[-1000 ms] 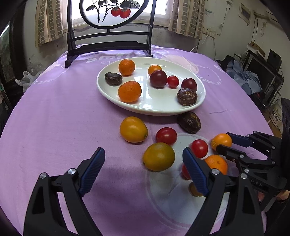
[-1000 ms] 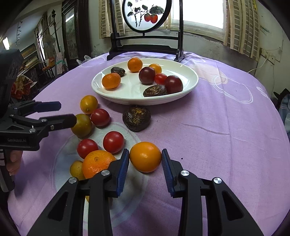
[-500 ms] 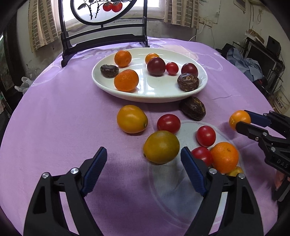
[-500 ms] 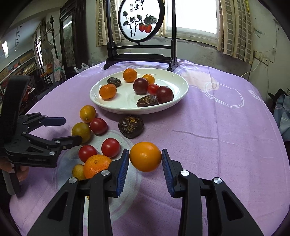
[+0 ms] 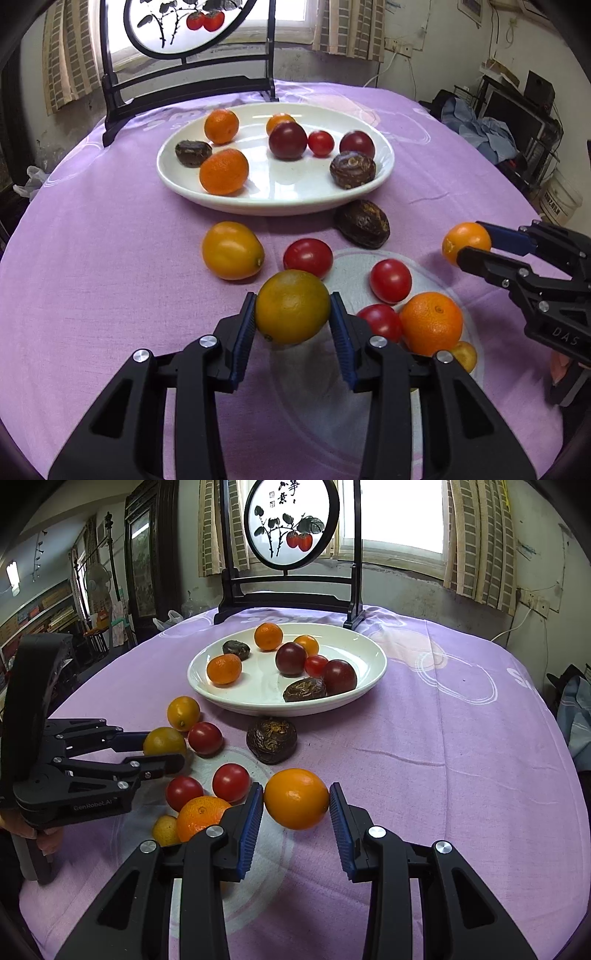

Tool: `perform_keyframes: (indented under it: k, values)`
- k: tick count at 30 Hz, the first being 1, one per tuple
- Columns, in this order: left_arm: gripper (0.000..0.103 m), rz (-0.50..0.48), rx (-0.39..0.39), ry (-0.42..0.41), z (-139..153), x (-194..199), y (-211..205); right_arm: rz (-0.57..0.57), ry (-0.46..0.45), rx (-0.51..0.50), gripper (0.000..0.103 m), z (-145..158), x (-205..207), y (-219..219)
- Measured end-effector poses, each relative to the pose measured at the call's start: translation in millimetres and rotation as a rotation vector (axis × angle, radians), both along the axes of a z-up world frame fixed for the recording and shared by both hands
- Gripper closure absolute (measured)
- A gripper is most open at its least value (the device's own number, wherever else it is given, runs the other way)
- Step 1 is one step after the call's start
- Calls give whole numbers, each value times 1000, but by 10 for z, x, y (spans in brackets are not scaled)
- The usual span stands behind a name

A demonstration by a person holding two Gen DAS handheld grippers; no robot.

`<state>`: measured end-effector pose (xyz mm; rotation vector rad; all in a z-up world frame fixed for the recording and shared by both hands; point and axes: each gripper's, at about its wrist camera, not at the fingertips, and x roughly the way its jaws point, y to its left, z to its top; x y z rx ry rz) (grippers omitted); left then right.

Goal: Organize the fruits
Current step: 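Grasp a yellow tomato with the left gripper while the right gripper grasps an orange, then carry the yellow tomato and orange over the plate and open both grippers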

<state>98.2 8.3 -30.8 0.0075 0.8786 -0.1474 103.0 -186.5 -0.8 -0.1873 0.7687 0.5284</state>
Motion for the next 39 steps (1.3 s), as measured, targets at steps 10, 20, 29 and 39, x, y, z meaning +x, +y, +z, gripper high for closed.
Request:
perform_keyframes:
  k: [10,20,29,39]
  values:
    - [65,52,-44,-42,279,17,128,-29,-31,29,66,98,28,4]
    - [65,100,32,-119,716,552,194,41,-122,54,66,503,366,350]
    - [65,218,56,-70,501,1204,433,76,-50,63,66,294,771,739]
    - [29,272,51,-38,260,1350,531,60,-7,61,51,79,902,817]
